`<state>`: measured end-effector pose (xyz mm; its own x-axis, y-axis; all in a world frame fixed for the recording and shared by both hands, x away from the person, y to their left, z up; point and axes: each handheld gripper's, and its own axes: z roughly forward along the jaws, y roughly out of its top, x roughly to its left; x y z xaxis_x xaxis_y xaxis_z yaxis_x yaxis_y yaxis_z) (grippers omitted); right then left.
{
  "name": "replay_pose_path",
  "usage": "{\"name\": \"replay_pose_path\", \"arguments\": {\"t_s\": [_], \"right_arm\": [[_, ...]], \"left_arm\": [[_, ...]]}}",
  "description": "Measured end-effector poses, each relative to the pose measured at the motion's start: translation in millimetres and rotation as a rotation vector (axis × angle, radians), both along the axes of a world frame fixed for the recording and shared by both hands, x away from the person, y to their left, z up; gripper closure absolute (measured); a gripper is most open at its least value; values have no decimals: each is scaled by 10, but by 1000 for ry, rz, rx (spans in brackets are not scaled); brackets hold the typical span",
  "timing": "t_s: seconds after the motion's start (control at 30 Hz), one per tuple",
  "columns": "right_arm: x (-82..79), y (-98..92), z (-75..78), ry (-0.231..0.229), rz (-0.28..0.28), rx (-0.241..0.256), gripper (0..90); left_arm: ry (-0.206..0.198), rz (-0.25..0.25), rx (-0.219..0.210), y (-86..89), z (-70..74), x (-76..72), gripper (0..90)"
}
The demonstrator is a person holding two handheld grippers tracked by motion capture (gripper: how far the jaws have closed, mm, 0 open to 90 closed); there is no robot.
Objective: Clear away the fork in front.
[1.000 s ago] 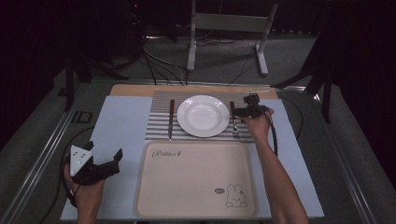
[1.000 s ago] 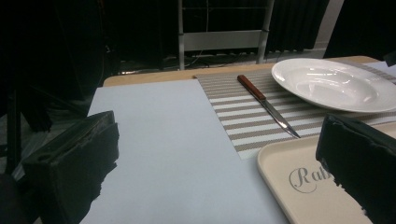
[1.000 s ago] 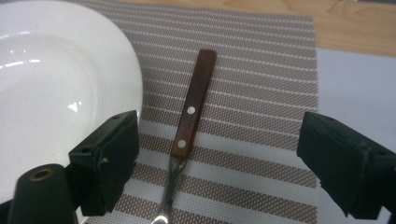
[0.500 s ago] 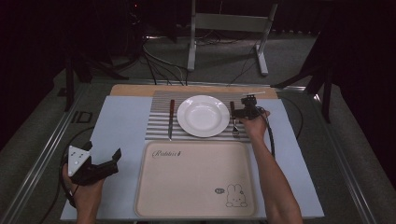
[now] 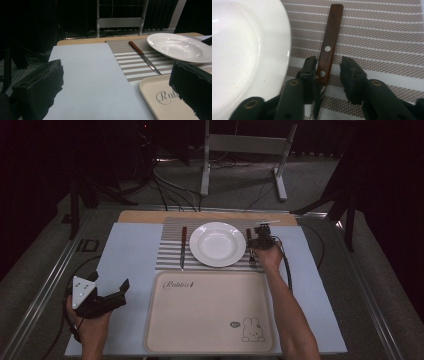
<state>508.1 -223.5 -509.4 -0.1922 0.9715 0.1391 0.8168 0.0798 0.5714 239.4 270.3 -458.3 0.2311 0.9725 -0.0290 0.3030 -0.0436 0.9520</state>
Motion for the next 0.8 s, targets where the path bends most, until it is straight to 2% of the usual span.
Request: {"name": "replay_pose_path", "arguments": {"t_s": [0.03,0.1,0.17,0.27,0.37,0.4,0.53,0.57,0.6,0.63,0.7,0.8], "right_arm": [[0,0,0,0,0,0,709],[-8,-15,11,18,-2,-5,768],[-12,-23,16,28,5,-8,772],[-50,-71,53,61,19,-52,777],[-65,-104,67,80,28,-58,777],[-70,-126,80,95,36,-70,776],[-72,-89,83,107,53,-124,767],[-72,-89,83,107,53,-124,767],[-76,-33,83,103,65,-178,759],[-76,-33,83,103,65,-178,759],[-80,21,86,103,47,-221,725],[-77,30,89,105,47,-236,719]], "left_arm": [[0,0,0,0,0,0,0],[-1,0,0,1,1,-2,0],[0,0,-1,0,0,-1,0],[2,-3,5,-14,-2,1,0],[4,-5,8,-22,-4,5,0],[5,-7,10,-31,-6,8,0],[8,-9,12,-41,-9,9,0],[8,-9,12,-41,-9,9,0],[8,-8,10,-43,-12,10,0],[10,-8,12,-42,-13,9,0],[10,-7,11,-39,-13,8,0],[11,-7,12,-37,-13,7,0]]}}
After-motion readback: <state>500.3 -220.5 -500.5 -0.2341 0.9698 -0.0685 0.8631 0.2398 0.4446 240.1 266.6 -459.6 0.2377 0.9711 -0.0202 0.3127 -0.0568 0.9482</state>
